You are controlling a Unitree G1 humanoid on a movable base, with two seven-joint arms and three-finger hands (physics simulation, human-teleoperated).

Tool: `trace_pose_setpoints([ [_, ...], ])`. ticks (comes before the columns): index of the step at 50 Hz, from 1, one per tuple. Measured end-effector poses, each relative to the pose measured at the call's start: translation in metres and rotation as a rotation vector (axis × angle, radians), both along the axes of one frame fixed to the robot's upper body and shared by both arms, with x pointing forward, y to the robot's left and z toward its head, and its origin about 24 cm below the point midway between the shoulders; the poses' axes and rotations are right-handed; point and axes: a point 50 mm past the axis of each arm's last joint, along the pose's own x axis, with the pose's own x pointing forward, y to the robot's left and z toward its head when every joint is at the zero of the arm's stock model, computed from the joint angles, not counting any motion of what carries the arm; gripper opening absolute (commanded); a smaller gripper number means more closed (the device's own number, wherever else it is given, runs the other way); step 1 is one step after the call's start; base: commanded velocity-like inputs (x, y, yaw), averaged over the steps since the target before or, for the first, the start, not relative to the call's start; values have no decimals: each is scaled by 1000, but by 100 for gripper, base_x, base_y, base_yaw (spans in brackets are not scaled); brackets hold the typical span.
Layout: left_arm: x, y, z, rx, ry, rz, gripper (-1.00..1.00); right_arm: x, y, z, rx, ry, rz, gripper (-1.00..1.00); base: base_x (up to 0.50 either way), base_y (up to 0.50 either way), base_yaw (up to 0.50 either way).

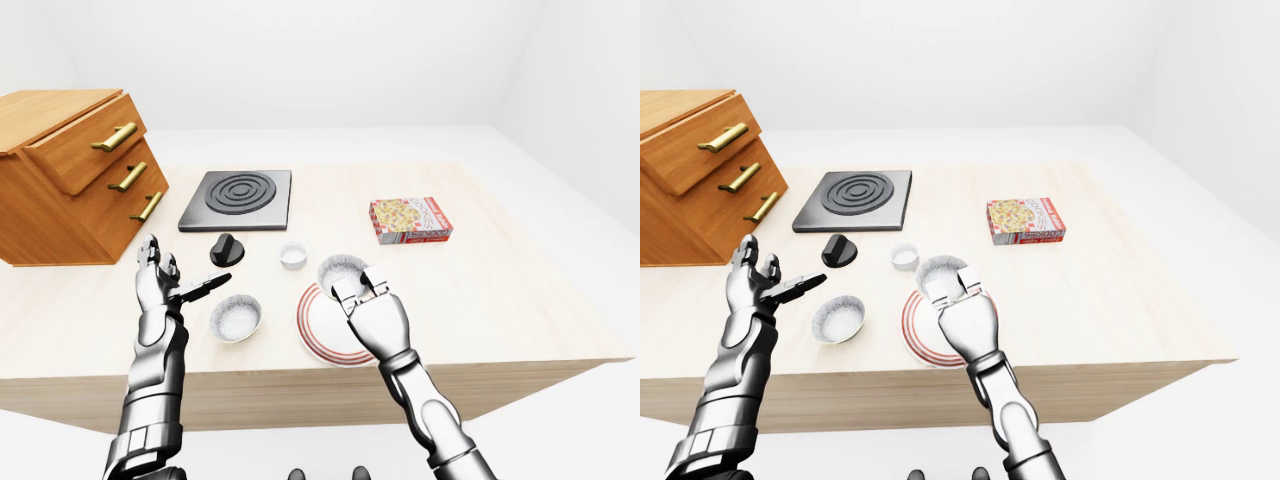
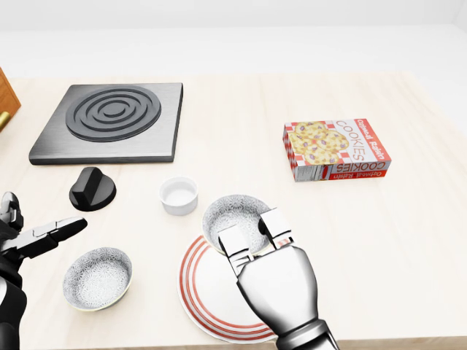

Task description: Pick the akita bowl next to the plate and place it on the plate.

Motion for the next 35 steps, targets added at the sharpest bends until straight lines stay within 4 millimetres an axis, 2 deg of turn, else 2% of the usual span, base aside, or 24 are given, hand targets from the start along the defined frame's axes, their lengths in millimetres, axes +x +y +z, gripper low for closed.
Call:
trace_pose_setpoints([
  [35, 0, 0, 1, -2, 0, 0, 100, -8, -3, -22, -47, 126, -6, -100, 0, 0, 0],
])
